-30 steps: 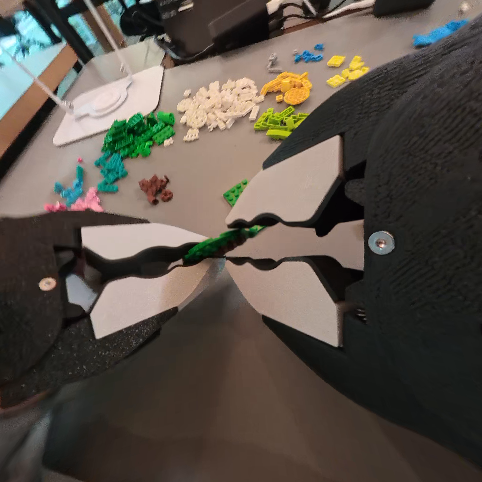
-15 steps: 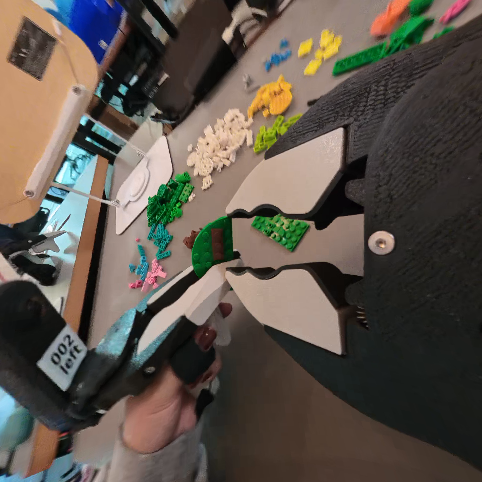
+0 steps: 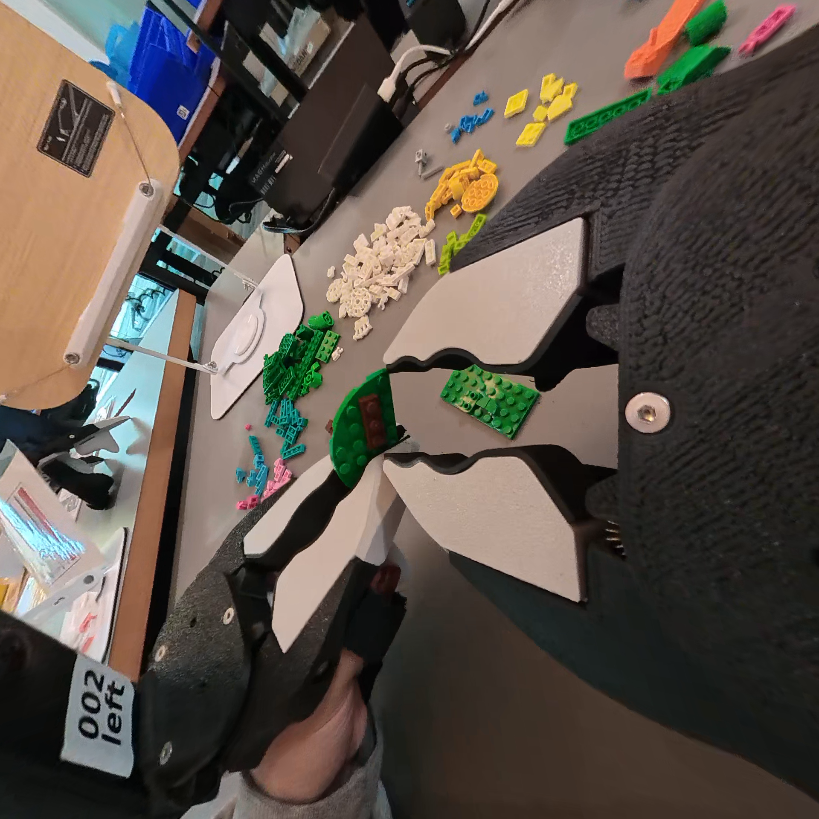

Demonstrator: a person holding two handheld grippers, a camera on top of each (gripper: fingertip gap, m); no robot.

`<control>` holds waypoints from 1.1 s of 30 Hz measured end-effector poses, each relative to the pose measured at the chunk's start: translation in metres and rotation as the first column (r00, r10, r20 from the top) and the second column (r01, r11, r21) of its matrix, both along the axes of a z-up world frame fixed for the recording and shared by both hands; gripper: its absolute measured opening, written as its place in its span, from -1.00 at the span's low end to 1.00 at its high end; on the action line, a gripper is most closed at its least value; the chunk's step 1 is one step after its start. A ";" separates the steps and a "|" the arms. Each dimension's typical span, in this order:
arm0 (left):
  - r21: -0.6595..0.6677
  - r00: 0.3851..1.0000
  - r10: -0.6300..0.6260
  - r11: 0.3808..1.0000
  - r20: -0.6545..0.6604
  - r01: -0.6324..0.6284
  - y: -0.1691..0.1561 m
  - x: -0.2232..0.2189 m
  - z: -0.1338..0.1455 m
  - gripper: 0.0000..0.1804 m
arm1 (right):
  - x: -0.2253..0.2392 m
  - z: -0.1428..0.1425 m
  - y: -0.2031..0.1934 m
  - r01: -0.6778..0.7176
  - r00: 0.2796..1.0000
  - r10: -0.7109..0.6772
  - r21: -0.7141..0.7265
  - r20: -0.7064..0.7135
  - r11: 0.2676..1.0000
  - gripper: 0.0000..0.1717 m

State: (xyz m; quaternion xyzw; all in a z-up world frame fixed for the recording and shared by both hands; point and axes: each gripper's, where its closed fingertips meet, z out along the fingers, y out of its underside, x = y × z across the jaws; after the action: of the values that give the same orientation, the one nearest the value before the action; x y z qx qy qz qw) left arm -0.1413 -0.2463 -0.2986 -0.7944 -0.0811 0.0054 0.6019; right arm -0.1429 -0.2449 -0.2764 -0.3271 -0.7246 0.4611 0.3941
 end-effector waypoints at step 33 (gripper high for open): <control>-0.104 0.986 -0.103 0.988 0.131 0.117 0.004 0.023 -0.024 -0.95 | 0.010 -0.004 0.002 -0.182 0.979 0.185 -0.050 0.081 0.982 -0.56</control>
State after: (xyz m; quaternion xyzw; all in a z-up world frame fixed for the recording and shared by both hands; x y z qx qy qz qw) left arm -0.1186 -0.2427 -0.3229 -0.8289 -0.0743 -0.0730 0.5496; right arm -0.1326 -0.2425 -0.2805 -0.2864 -0.7579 0.4963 0.3118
